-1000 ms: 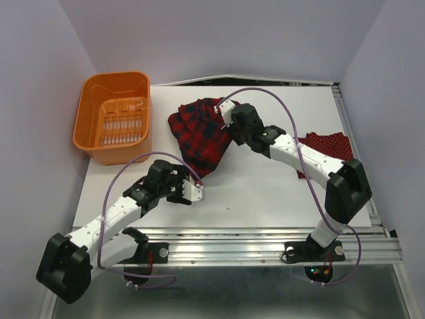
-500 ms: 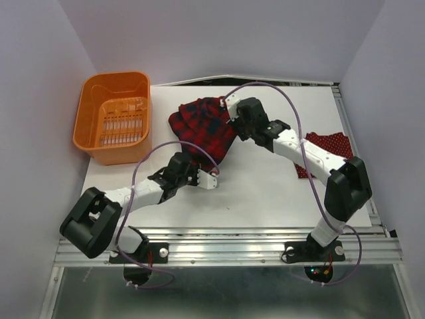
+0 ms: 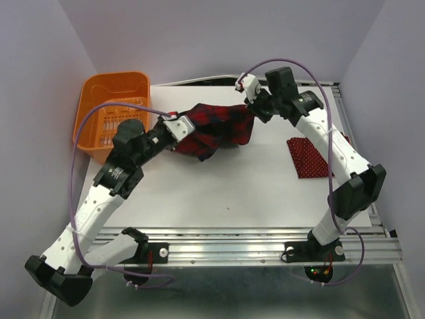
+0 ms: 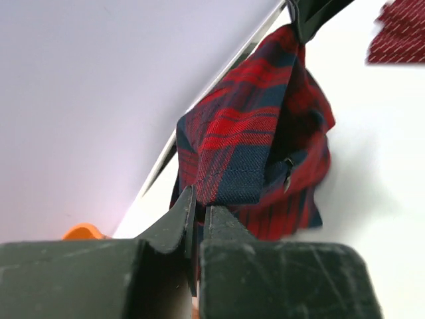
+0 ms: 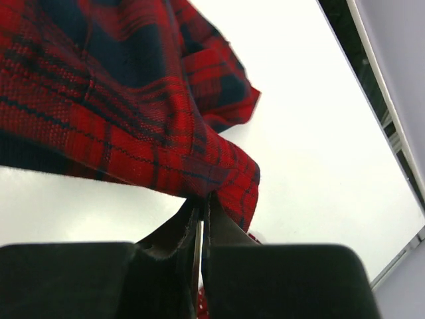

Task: Fold and stack the skirts
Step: Flatten the skirt out

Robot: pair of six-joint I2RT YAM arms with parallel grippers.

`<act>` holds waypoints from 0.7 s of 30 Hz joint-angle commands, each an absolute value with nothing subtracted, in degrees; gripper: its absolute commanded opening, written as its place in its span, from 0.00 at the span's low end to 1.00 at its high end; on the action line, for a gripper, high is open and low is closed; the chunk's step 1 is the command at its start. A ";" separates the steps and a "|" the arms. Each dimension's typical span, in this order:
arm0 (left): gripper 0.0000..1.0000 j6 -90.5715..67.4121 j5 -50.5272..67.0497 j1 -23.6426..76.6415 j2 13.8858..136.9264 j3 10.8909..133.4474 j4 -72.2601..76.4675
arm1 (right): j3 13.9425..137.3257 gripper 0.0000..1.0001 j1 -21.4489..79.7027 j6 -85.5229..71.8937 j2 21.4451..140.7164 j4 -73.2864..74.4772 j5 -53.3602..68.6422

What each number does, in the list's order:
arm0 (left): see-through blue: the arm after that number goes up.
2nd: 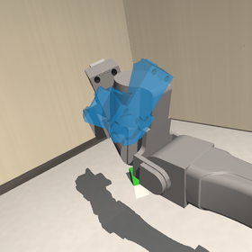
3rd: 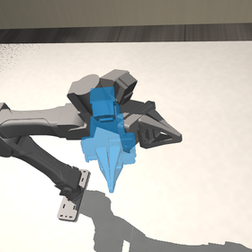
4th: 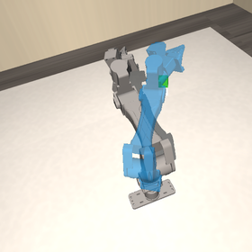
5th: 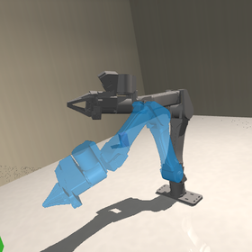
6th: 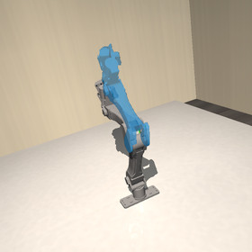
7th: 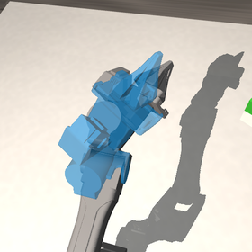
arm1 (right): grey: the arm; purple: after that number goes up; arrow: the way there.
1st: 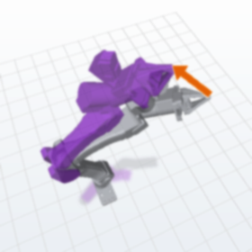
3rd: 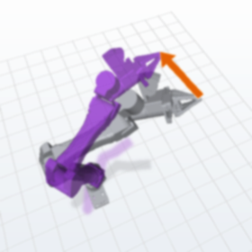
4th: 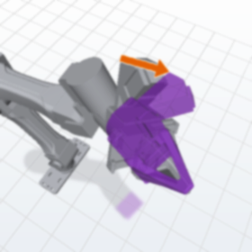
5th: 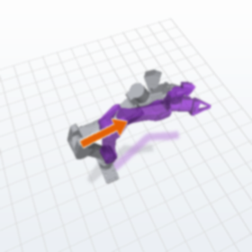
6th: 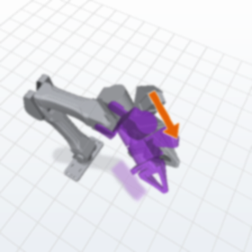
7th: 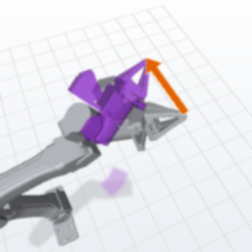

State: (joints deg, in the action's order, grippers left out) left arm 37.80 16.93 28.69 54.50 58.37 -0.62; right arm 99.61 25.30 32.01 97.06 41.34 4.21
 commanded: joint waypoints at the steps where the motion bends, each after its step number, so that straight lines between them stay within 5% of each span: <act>1: 0.00 27.34 21.09 27.69 48.27 66.08 -6.49 | 108.53 0.03 23.47 41.57 91.68 61.41 7.64; 8: 0.00 21.53 24.86 23.38 43.15 70.49 -12.56 | 119.62 0.08 23.47 45.52 86.57 75.66 10.28; 16: 0.00 19.07 29.26 23.03 57.37 63.20 -12.66 | 102.92 0.18 23.47 47.82 97.27 74.79 16.25; 21: 0.00 20.30 32.16 19.00 67.92 61.61 -14.06 | 99.24 0.10 23.47 45.97 104.76 69.01 17.58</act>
